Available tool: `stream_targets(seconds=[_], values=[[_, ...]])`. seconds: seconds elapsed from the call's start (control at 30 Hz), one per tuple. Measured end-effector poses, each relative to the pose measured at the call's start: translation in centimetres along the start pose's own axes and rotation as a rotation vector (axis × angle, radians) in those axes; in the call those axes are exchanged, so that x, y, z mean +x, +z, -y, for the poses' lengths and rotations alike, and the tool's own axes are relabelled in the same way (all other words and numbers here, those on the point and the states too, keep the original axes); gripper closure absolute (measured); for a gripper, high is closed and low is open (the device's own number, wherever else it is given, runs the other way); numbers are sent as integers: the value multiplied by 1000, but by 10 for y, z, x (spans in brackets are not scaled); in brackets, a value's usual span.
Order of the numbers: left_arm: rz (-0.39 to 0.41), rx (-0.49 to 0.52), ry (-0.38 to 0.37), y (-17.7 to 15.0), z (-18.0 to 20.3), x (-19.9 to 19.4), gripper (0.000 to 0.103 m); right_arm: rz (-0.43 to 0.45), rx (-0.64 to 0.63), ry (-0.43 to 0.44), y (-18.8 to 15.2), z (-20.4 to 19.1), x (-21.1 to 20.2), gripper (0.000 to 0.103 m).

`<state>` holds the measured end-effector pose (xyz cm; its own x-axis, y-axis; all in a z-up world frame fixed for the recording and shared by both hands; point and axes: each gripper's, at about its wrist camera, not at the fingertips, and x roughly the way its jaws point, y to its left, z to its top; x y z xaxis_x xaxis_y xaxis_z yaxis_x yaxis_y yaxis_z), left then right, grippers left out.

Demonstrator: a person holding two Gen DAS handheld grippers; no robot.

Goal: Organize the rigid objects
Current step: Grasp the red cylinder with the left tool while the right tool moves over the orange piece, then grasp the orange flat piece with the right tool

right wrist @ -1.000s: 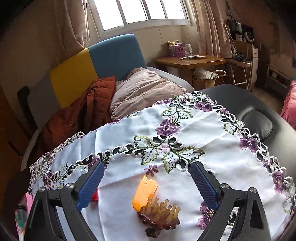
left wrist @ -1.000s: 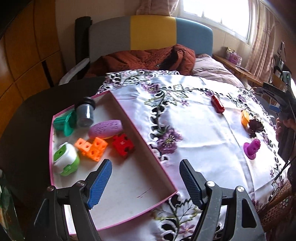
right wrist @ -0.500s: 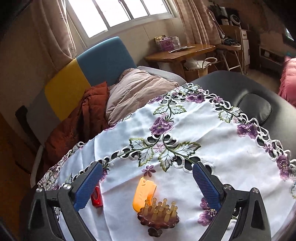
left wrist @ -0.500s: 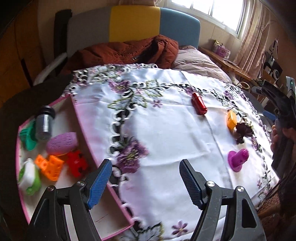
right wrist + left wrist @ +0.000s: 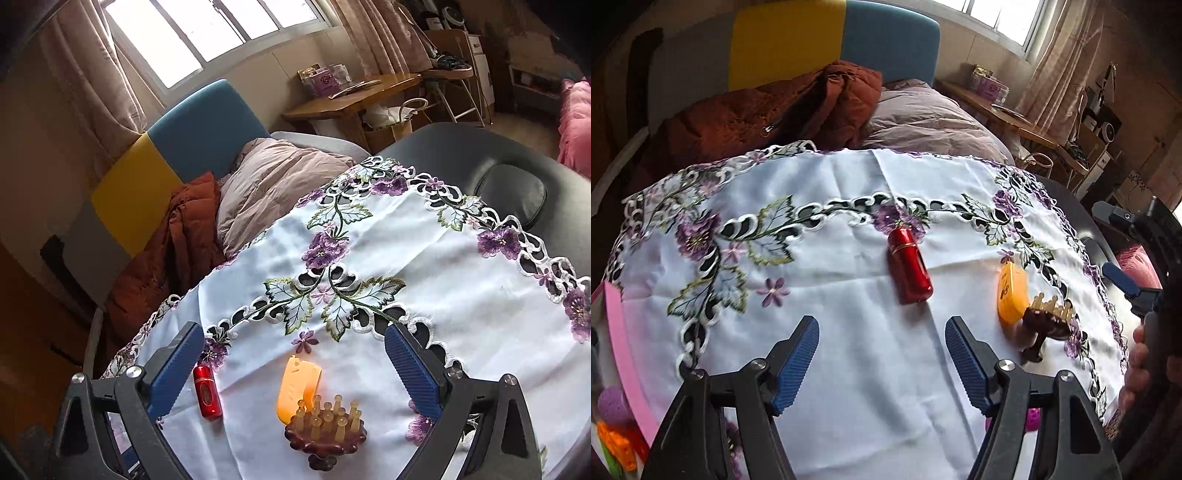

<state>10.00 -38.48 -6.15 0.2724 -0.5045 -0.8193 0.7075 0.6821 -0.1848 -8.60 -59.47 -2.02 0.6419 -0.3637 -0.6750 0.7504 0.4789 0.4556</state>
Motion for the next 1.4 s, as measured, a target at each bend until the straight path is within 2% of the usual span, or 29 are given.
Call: stream_targets(seconds=[0.1,0.43,0.47,0.5,0.53,0.57,0.63,0.83,1.1,1.2,1.23,1.4], values=[[2,35,-3,16,13,19,34,-9,-7,6,-1,-2,2,4],[-49,28,12,42,24,77,36,-27,-21,13,-3,-5,6,4],[-67,25,17,43,24,84,42,-30,-24,13,-3,-6,7,4],[-92,22,22,42,22,91,61,-29,-30,11,-3,-6,7,4],[-102,19,33,40,21,95,67,-25,-37,7,-3,-7,7,4],[-76,34,56,38,21,92,77,-20,-45,3,-3,-8,7,4],[-80,41,34,34,19,88,77,-14,-51,-3,-3,-7,7,4],[-35,16,41,0,4,44,77,-34,-12,6,-1,1,10,4],[28,73,100,-80,-7,-12,77,-116,-9,30,-7,1,25,4],[-2,59,95,-102,-14,-12,78,-137,-45,32,-11,-5,30,4],[33,60,87,-109,-16,-15,78,-146,-61,32,-12,-7,31,4],[35,78,86,-112,-16,-16,77,-201,-153,16,-19,-20,42,7]])
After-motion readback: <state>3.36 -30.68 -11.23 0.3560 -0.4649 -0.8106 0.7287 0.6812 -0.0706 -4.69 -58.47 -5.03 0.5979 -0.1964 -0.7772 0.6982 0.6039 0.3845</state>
